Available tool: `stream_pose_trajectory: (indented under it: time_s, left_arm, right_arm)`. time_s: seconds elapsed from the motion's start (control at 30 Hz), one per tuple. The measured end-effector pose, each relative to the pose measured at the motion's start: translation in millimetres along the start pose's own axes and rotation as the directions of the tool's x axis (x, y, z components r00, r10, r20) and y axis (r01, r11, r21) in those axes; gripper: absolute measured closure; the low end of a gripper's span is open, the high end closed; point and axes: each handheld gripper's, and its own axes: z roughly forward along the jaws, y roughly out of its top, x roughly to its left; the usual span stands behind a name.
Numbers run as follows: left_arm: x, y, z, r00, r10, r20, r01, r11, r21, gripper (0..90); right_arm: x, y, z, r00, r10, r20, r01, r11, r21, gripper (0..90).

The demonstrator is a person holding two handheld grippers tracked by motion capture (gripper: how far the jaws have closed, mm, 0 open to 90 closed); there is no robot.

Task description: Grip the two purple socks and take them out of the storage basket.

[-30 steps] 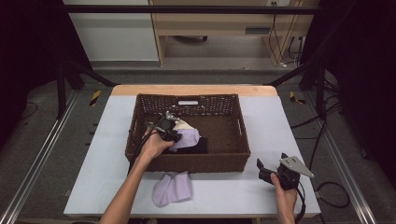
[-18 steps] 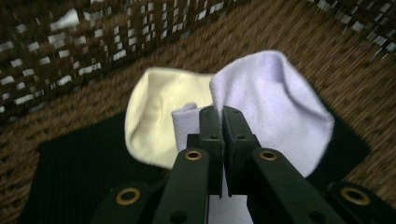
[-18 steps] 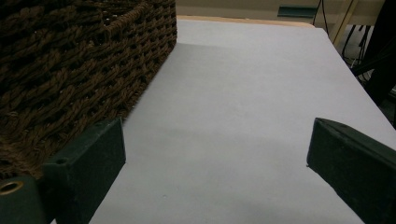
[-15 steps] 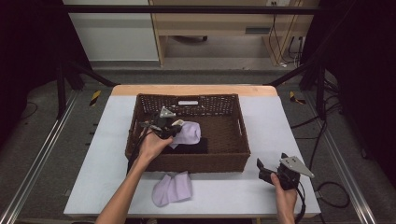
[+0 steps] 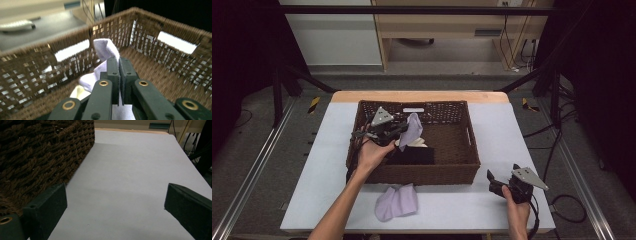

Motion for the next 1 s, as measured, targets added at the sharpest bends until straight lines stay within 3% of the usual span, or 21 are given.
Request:
stream_pose_trajectory:
  time_s: [0.13,0.57,1.0]
  left_arm:
    - [-5.3,8.0,-14.9,0.9999,-0.002,0.016,0.003,0.9987,-0.05,87.2]
    - [-25.5,18.1,-59.3,0.9966,0.035,0.074,-0.025,0.9903,-0.136,87.1]
    - [-47.6,24.9,-97.9,0.9877,0.088,0.129,-0.061,0.9775,-0.202,87.1]
  right_arm:
    - [0.0,0.0,0.0,1.0,0.0,0.001,0.0,1.0,0.0,4.9]
    - [0.0,0.0,0.2,1.0,0.0,0.002,0.0,1.0,0.002,4.9]
    - [0.0,0.0,0.2,1.0,0.0,0.003,0.0,1.0,0.003,4.9]
